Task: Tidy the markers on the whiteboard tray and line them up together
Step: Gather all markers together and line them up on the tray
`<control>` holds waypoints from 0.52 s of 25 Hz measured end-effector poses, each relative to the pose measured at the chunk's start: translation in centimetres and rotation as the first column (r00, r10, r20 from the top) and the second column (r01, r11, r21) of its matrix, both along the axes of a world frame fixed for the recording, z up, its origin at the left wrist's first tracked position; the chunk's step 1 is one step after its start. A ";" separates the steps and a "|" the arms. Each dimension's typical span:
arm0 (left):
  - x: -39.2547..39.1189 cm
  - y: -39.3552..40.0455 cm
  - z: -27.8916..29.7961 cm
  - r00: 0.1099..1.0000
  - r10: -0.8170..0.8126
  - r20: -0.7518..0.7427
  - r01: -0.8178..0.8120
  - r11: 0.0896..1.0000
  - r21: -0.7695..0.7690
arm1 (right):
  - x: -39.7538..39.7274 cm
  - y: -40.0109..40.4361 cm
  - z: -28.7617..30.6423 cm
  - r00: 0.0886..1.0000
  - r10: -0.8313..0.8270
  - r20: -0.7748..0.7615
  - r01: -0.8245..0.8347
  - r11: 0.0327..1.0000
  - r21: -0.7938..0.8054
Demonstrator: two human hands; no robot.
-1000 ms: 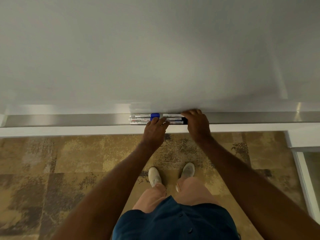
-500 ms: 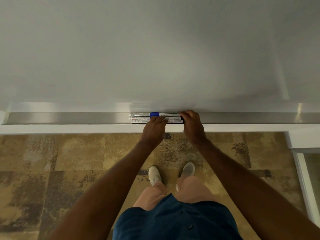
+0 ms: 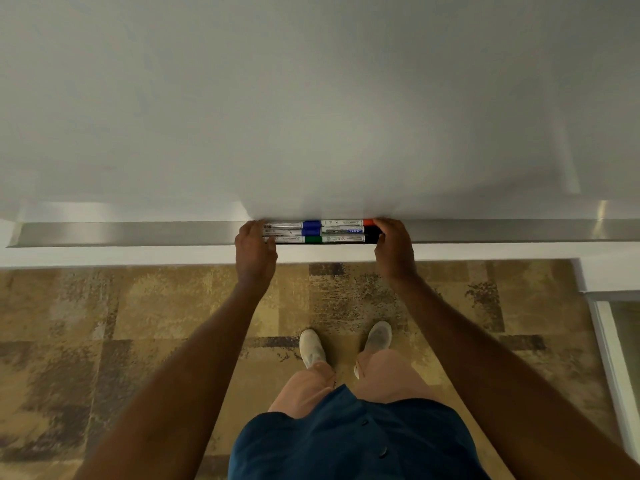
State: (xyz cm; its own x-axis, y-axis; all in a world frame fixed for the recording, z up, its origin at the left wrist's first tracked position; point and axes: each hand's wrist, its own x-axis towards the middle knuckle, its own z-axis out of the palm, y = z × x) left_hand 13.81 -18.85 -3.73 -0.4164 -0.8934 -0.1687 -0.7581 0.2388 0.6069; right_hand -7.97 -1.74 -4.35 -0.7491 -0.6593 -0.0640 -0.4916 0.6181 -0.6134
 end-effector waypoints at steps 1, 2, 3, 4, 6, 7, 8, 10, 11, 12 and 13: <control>-0.1 -0.3 0.0 1.000 -0.008 -0.010 0.008 1.000 0.005 | -0.1 -0.2 0.0 1.000 0.005 0.008 -0.005 1.000 0.009; -0.1 -0.4 0.1 1.000 -0.009 -0.016 0.009 1.000 0.007 | -0.2 -0.3 -0.1 1.000 0.011 0.017 -0.011 1.000 0.020; -0.2 -0.5 0.2 1.000 -0.002 -0.023 0.002 1.000 0.009 | -0.3 -0.5 -0.2 1.000 0.017 0.023 -0.018 0.999 0.029; -0.2 -0.6 0.3 1.000 0.004 -0.026 -0.004 1.000 0.013 | -0.3 -0.6 -0.2 0.999 0.018 0.029 -0.019 0.999 0.041; -0.2 -0.8 0.3 1.000 0.010 -0.024 -0.009 1.000 0.024 | -0.4 -0.7 -0.1 0.999 0.010 0.045 -0.013 0.999 0.053; -0.2 -0.9 0.1 1.000 0.012 -0.022 -0.011 0.999 0.030 | -0.4 -0.7 -0.1 0.999 0.004 0.050 -0.007 0.998 0.055; -0.1 -1.0 0.0 1.000 0.014 -0.019 -0.013 0.999 0.042 | -0.4 -0.7 0.0 0.999 0.004 0.053 -0.007 0.998 0.060; -0.1 -1.2 -0.2 1.000 0.026 -0.013 -0.025 0.998 0.064 | -0.4 -0.6 0.1 0.999 0.005 0.052 -0.009 0.998 0.064; -0.1 -1.3 -0.3 0.999 0.031 -0.009 -0.030 0.997 0.066 | -0.4 -0.6 0.0 0.999 0.006 0.050 -0.009 0.998 0.060; -0.2 -1.3 -0.2 0.999 0.032 0.000 -0.032 0.997 0.068 | -0.4 -0.6 0.1 0.999 0.002 0.053 -0.005 0.998 0.064; -0.2 -1.3 -0.3 1.000 0.025 0.002 -0.026 0.998 0.062 | -0.5 -0.5 0.0 0.999 0.003 0.053 -0.006 0.998 0.058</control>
State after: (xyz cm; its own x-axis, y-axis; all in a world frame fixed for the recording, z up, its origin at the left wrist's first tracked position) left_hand 13.57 -20.18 -4.00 -0.3933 -0.8916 -0.2245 -0.7645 0.1814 0.6186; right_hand -8.42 -2.27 -4.34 -0.7409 -0.6565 -0.1419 -0.4621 0.6515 -0.6017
